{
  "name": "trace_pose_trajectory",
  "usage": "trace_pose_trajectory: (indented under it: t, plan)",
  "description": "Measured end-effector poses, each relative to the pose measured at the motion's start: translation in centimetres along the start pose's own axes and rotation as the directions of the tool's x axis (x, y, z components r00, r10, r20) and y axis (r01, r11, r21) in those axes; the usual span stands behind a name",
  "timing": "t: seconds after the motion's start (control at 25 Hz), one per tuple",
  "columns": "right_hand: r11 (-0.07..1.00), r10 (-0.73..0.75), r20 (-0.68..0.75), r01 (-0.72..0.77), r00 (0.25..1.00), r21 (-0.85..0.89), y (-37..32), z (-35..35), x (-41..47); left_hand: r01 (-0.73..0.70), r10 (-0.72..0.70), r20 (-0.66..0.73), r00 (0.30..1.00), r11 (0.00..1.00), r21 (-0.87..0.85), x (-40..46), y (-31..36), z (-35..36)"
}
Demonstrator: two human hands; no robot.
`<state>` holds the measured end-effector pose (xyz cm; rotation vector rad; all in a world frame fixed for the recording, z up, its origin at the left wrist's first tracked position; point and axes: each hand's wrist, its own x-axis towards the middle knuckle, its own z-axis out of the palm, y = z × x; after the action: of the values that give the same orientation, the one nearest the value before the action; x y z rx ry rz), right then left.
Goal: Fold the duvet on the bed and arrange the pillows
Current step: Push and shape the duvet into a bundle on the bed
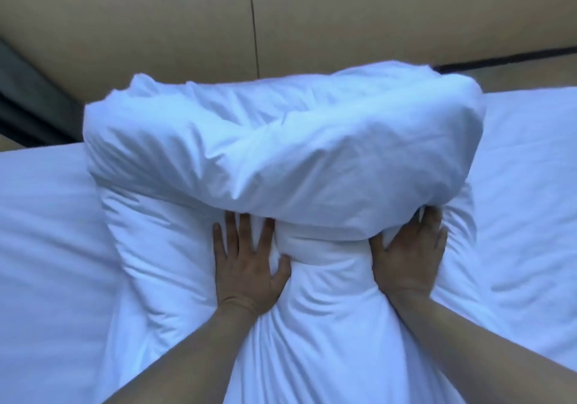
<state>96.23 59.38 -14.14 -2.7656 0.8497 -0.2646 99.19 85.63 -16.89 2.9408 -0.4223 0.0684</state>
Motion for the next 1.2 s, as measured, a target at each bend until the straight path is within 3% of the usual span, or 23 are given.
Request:
trace_pose_trajectory:
  t: [0.12, 0.28, 0.32, 0.44, 0.56, 0.6, 0.68, 0.76, 0.8, 0.84, 0.88, 0.92, 0.96, 1.0, 1.08, 1.12, 1.2]
  plan:
    - [0.999, -0.034, 0.054, 0.034, 0.998, -0.012, -0.9, -1.3, 0.6, 0.008, -0.008, 0.022, 1.0, 1.0, -0.007, 1.1, -0.3, -0.3]
    - [0.964, 0.179, 0.082, -0.192, 0.98, 0.184, -3.8, -2.7, 2.2, 0.012, -0.013, 0.041, 0.999, 1.0, 0.014, 0.6, -0.2, 0.0]
    - [0.961, 0.176, 0.072, -0.187, 0.982, 0.202, -5.1, -3.0, 1.2, 0.004, -0.004, 0.024, 1.0, 1.0, 0.012, 0.5, -0.2, 0.1]
    - [0.98, -0.081, -0.003, 0.08, 0.997, 0.182, -8.4, -1.7, -4.8, 0.001, -0.001, -0.001, 1.0, 1.0, 0.021, 0.8, -0.6, 0.3]
    - [0.876, -0.304, 0.045, 0.261, 0.952, 0.407, -10.7, -2.3, -10.5, 0.017, -0.018, 0.025, 1.0, 0.999, 0.045, 0.7, -0.5, 0.6]
    - [0.783, -0.397, -0.031, 0.355, 0.917, 0.511, -11.7, -4.0, -10.0, 0.016, -0.018, 0.032, 0.999, 0.999, 0.043, 0.6, -0.6, 0.6]
    - [0.622, -0.512, -0.283, 0.578, 0.811, 0.529, -14.1, -7.8, -4.2, 0.0, 0.0, 0.005, 1.0, 1.0, 0.015, 0.7, -0.8, 0.1]
    - [0.629, -0.494, -0.443, 0.659, 0.748, 0.412, -16.9, -11.1, 5.0, 0.001, -0.001, -0.022, 1.0, 1.0, 0.012, 0.7, -0.8, 0.2]
    - [0.664, -0.521, -0.409, 0.656, 0.75, 0.358, -18.1, -12.2, 9.9, 0.003, -0.002, -0.029, 1.0, 1.0, 0.021, 0.8, -0.7, 0.2]
    - [0.739, -0.558, -0.228, 0.603, 0.798, 0.3, -19.2, -13.1, 14.4, 0.002, -0.002, -0.029, 1.0, 1.0, 0.025, 0.8, -0.6, 0.2]
    - [0.821, -0.558, 0.058, 0.542, 0.828, 0.178, -19.6, -13.0, 17.6, -0.004, 0.005, -0.021, 1.0, 1.0, 0.021, 0.8, -0.6, 0.2]
    - [0.847, -0.499, 0.37, 0.53, 0.784, 0.02, -19.7, -12.4, 19.0, -0.01, 0.01, -0.022, 1.0, 1.0, 0.019, 0.8, -0.6, 0.2]
    - [0.815, -0.388, 0.624, 0.568, 0.679, -0.112, -19.4, -11.3, 19.0, -0.015, 0.016, -0.043, 0.999, 1.0, 0.02, 0.9, -0.7, 0.3]
    - [0.761, -0.27, 0.786, 0.623, 0.557, -0.18, -18.7, -9.7, 17.8, -0.02, 0.022, -0.075, 0.997, 1.0, 0.021, 0.9, -0.8, 0.5]
    - [0.69, -0.141, 0.923, 0.704, 0.357, -0.167, -17.4, -7.5, 12.9, -0.032, 0.031, -0.136, 0.99, 0.999, -0.003, 0.6, -0.8, 0.8]
    - [0.667, -0.164, 0.934, 0.733, 0.318, -0.133, -16.7, -6.7, 10.7, -0.018, 0.012, -0.189, 0.982, 0.999, -0.027, 0.5, -0.2, 0.6]
    - [0.612, -0.267, 0.882, 0.775, 0.388, -0.155, -16.6, -6.1, 8.1, 0.054, -0.084, -0.297, 0.951, 0.993, -0.106, 0.7, 0.9, 0.0]
